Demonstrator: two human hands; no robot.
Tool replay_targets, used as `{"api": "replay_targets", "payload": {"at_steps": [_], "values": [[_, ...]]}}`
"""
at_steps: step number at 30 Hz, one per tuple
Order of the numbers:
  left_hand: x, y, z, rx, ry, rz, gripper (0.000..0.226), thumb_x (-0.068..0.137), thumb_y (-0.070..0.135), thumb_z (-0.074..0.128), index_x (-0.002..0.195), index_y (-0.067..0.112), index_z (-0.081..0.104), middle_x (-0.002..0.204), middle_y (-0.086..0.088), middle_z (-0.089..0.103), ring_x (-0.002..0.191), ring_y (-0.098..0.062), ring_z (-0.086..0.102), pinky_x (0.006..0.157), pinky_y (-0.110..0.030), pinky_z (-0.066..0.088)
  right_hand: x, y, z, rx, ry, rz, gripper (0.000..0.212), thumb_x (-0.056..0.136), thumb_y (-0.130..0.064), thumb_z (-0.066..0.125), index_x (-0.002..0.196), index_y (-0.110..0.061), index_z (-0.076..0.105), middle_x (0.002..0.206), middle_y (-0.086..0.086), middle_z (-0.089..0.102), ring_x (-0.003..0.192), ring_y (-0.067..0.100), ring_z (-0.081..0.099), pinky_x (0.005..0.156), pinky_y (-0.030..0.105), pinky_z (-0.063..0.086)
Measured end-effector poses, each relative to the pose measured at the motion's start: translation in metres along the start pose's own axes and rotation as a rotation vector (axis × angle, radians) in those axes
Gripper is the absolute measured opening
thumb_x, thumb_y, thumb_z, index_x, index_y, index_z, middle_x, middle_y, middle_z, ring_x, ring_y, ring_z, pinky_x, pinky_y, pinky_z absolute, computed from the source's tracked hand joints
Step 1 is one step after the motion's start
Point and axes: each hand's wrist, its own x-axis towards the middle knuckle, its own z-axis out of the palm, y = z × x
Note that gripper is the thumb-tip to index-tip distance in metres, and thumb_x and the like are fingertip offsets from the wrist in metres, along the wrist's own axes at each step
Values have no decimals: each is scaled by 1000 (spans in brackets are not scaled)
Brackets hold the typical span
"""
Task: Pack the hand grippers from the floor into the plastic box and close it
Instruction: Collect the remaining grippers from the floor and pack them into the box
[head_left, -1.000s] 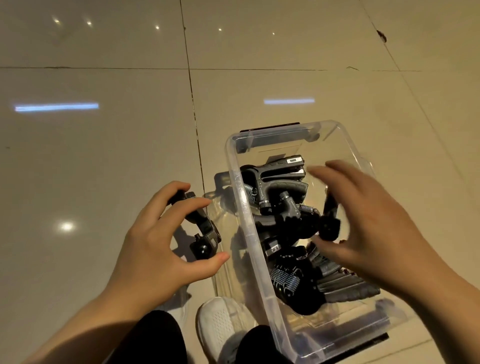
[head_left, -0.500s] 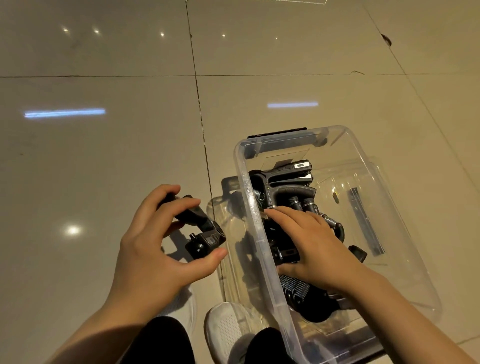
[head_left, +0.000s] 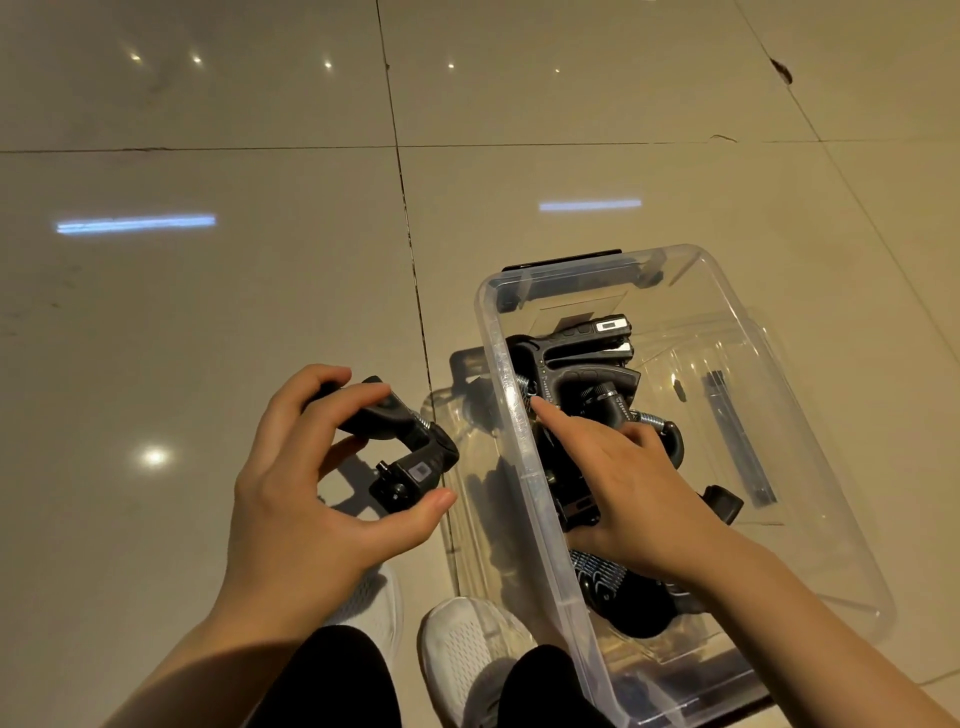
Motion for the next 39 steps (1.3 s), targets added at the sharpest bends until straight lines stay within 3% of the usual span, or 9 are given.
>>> {"api": "replay_targets", "payload": {"at_steps": [9,13,16,19,25,28,32,36,39], "values": [[0,3,0,-28,66,-6,71,52,56,72,117,39,49,129,13,38,112,5,45,92,-5,38,-4,1,-4,164,1,53,113,67,-47,78,143,-48,-5,152,-21,18,138,1,16,107,21,0],[-5,9,4,-51,96,11,71,51,50,74,117,38,49,128,13,35,111,5,46,93,-8,39,-6,-2,-9,224,-20,94,97,70,-51,73,142,-50,8,149,-22,24,138,3,21,115,33,14],[-7,15,3,-62,147,68,72,50,44,79,116,35,49,128,11,33,116,-5,46,94,-19,46,-14,-13,-22,423,332,180,50,73,-53,60,122,-44,50,116,-28,55,106,-4,51,91,30,45],[-4,22,2,-7,191,171,83,47,35,87,119,28,45,129,11,29,120,-19,42,94,-37,48,-17,-41,-42,706,513,224,23,77,-45,62,99,-38,65,93,-25,63,86,-2,58,68,9,45],[7,39,22,73,145,564,78,50,25,90,112,16,43,121,-11,30,127,4,25,98,-12,34,-10,-79,-61,1114,405,258,43,66,-50,74,102,-27,67,86,-4,72,84,9,69,77,26,54],[5,36,35,33,99,662,68,61,18,85,116,22,44,123,-8,30,126,-17,32,93,-32,45,-13,-76,-63,1262,386,374,62,50,-43,78,108,-26,64,84,6,72,81,16,70,77,31,55],[4,40,48,53,29,808,62,75,11,72,125,25,38,120,-9,34,123,-31,35,95,-45,44,-15,-72,-58,1431,371,400,36,54,-21,82,88,-30,74,76,13,67,72,22,66,64,26,54],[0,40,55,160,-151,804,68,81,32,68,136,30,26,130,-8,30,131,-26,30,104,-43,36,-19,-42,-69,1307,480,442,31,56,-15,77,83,-30,74,74,1,67,69,13,67,56,21,52],[-6,22,60,400,-341,584,82,82,61,52,147,33,11,152,-4,15,142,-26,14,107,-56,27,-22,0,-86,718,604,466,39,70,-9,78,91,-40,69,83,-9,69,79,15,66,71,29,54]]}}
